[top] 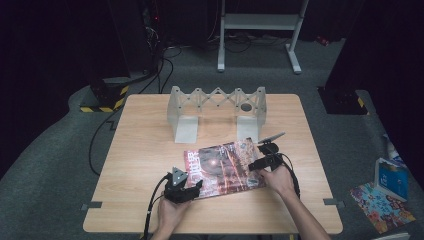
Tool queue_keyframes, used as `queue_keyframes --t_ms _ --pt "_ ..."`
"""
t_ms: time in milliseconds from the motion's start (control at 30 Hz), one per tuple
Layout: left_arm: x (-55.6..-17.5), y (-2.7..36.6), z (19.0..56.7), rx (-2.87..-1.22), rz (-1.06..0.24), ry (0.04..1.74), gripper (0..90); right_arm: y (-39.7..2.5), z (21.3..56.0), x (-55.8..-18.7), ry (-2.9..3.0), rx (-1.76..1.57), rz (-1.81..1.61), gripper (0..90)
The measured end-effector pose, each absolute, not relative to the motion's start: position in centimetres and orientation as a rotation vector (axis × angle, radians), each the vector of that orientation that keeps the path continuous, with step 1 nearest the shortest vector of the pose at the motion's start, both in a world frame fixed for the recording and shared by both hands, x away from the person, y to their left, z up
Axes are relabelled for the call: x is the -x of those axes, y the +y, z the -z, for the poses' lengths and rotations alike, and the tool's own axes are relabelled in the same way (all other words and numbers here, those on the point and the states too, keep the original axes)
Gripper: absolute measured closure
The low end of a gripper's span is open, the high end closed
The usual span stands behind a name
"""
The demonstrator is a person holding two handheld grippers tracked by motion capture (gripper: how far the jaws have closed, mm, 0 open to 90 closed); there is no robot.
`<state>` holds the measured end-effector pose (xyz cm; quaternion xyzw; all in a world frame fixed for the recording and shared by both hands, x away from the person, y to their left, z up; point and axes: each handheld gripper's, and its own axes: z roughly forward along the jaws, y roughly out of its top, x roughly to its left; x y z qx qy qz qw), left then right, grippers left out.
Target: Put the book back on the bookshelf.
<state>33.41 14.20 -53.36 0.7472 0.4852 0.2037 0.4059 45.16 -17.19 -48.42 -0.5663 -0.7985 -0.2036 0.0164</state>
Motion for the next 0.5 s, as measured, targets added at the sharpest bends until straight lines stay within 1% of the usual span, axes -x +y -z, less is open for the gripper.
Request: queue_keyframes --t_ms 100,300,400,500 --pt "-33.4 14.2 53.4 -1.885 -0.514 1.225 31.2 -16.6 48.3 -45.2 -2.537 1.745 0.597 52.2" --pt "-33.5 14.2 53.4 -1.882 -0.508 1.224 31.2 -18.7 48.1 -45.4 -2.361 1.701 0.731 62.5" --pt "-33.5 14.2 53.4 -1.882 -0.515 1.222 31.1 -19.2 47.8 -45.0 -2.325 1.605 0.797 68.2" --pt "-33.5 14.2 53.4 -1.885 -0.513 1.22 31.5 -18.7 48.2 -44.6 -2.337 1.499 0.773 69.7"
